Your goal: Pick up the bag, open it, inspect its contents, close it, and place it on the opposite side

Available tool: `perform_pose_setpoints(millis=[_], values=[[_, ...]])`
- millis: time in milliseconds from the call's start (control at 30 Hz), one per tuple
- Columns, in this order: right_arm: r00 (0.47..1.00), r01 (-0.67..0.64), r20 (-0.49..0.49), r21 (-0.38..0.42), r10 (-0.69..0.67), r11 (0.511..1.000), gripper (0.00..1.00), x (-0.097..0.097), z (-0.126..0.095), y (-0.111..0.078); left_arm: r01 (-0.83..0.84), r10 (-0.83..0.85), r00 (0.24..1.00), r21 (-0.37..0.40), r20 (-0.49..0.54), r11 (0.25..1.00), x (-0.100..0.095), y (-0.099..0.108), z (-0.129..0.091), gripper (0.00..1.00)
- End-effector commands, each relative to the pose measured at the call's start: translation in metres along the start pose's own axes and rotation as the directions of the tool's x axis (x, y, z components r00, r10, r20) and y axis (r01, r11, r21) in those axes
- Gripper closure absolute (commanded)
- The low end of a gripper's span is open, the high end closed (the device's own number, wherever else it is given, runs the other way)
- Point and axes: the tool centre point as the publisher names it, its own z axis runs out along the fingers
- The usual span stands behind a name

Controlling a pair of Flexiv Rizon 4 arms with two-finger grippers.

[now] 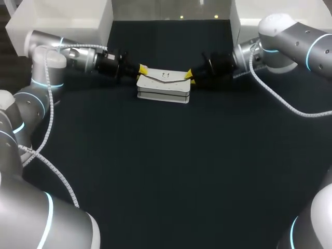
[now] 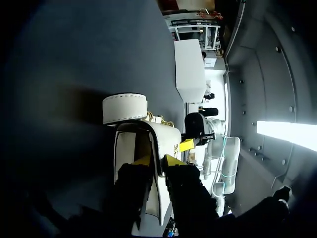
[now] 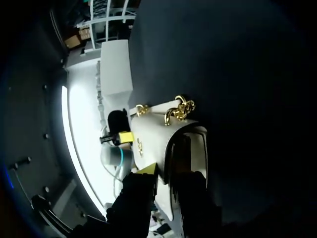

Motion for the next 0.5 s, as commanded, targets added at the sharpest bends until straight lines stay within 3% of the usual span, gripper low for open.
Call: perform_pose_setpoints(millis=[33, 100, 167, 200, 267, 333, 367, 433, 467, 500], values=[[1.0, -0.005, 0.007, 0.022, 0.005, 1.0, 0.08, 0.0018, 0.0009, 0.0038, -0.007, 0.007, 1.0, 0.004, -0.004, 1.0, 0.0024, 0.0011, 0.0005, 0.73], [1.0, -0.006, 0.008, 0.014, 0.006, 1.0, 0.06, 0.0029, -0.0007, 0.0019, -0.011, 0.011, 1.0, 0.007, -0.004, 1.0, 0.0029, 0.0015, 0.0002, 0.78], [1.0, -0.007, 0.006, 0.01, 0.007, 1.0, 0.17, 0.0032, -0.0011, 0.0008, -0.013, 0.013, 1.0, 0.007, -0.003, 1.0, 0.0023, 0.0018, 0.0011, 0.96], [1.0, -0.007, 0.005, 0.009, 0.007, 1.0, 0.21, 0.0033, -0.0009, 0.0005, -0.012, 0.012, 1.0, 0.007, -0.003, 1.0, 0.0013, 0.0017, 0.0022, 1.0], [1.0, -0.014, 0.004, 0.005, 0.014, 1.0, 0.24, 0.0022, 0.0005, 0.0005, -0.009, 0.009, 1.0, 0.005, -0.002, 1.0, -0.0008, 0.0016, 0.0041, 1.0], [1.0, -0.023, 0.009, 0.001, 0.023, 1.0, 0.35, 0.0002, 0.0019, 0.0011, -0.005, 0.005, 1.0, 0.004, 0.0, 1.0, -0.0023, 0.0018, 0.0053, 1.0], [1.0, -0.027, 0.004, 0.003, 0.027, 1.0, 0.46, -0.0009, 0.0023, 0.0013, -0.004, 0.004, 1.0, 0.003, 0.001, 1.0, -0.0027, 0.002, 0.0056, 1.0], [1.0, -0.031, 0.003, 0.003, 0.031, 1.0, 0.58, -0.0022, 0.0029, 0.0016, -0.002, 0.002, 1.0, 0.002, 0.003, 1.0, -0.0031, 0.0023, 0.0057, 1.0], [0.999, -0.032, 0.002, 0.003, 0.032, 0.999, 0.75, -0.0024, 0.0033, 0.0015, -0.001, 0.001, 1.0, 0.002, 0.005, 1.0, -0.0032, 0.0026, 0.0058, 1.0], [0.999, -0.032, 0.002, 0.005, 0.032, 0.999, 1.0, -0.0024, 0.0039, 0.0013, -0.001, 0.001, 1.0, 0.002, 0.006, 1.0, -0.0032, 0.003, 0.0058, 1.0]])
